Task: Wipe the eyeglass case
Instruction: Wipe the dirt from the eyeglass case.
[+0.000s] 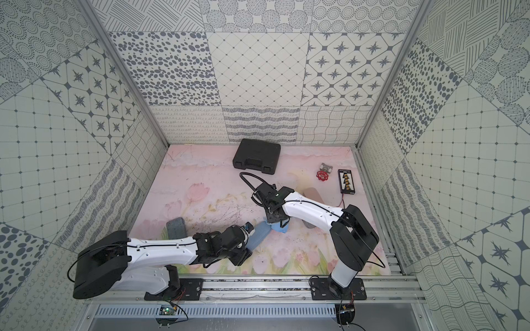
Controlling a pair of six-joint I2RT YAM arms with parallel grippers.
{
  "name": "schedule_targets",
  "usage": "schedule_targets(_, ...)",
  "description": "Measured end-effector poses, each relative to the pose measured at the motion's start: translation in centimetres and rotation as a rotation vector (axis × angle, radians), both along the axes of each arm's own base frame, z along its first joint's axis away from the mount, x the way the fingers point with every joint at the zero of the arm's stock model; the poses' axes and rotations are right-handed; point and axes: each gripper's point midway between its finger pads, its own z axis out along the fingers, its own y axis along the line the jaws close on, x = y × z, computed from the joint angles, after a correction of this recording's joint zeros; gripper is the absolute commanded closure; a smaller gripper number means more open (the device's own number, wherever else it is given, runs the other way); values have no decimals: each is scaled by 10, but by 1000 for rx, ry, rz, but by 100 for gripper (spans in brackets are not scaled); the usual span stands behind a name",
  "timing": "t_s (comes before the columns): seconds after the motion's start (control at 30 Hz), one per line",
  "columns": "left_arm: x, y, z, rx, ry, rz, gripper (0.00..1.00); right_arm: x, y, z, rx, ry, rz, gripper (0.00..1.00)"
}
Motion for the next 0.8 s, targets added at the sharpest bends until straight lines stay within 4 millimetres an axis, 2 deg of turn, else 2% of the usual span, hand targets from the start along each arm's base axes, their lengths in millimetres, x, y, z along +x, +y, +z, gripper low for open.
schedule_targets(0.1, 0, 0, 0, -4, 4, 4, 59, -23, 41, 2, 176, 84, 54, 100)
schedule_targets(0.17, -1, 0, 0, -5, 4, 5, 60, -34, 59, -3, 265, 150, 66, 100)
schedule_targets(0.27, -1, 2, 0, -7, 6, 9, 60, -42, 65, -20, 321, 232, 60, 100)
schedule_targets(0.33, -2, 3, 0, -9, 3, 8, 61, -36, 55, -28, 339, 264, 26, 100)
schedule_targets(0.37, -2, 3, 1, -14, 1, 8, 61, -27, 45, -29, 324, 249, -1, 100)
schedule_targets(0.43, -3, 4, 1, -16, 2, 9, 61, -8, 12, -34, 222, 194, -67, 100)
schedule_targets(0.5, -3, 5, 2, -20, 2, 11, 61, 3, -27, -36, 81, 149, -127, 100)
schedule_targets(0.57, -2, 4, 3, -25, 1, 14, 62, 1, -42, -30, 11, 121, -130, 100)
schedule_targets(0.6, -2, 4, 3, -26, 1, 14, 62, -2, -41, -24, 5, 104, -115, 100)
schedule_targets(0.67, -2, 4, 3, -28, 5, 20, 62, -10, -28, -10, 36, 75, -71, 100)
schedule_targets(0.8, -2, 3, 1, -32, 19, 31, 62, -40, 28, 10, 203, 64, 27, 100)
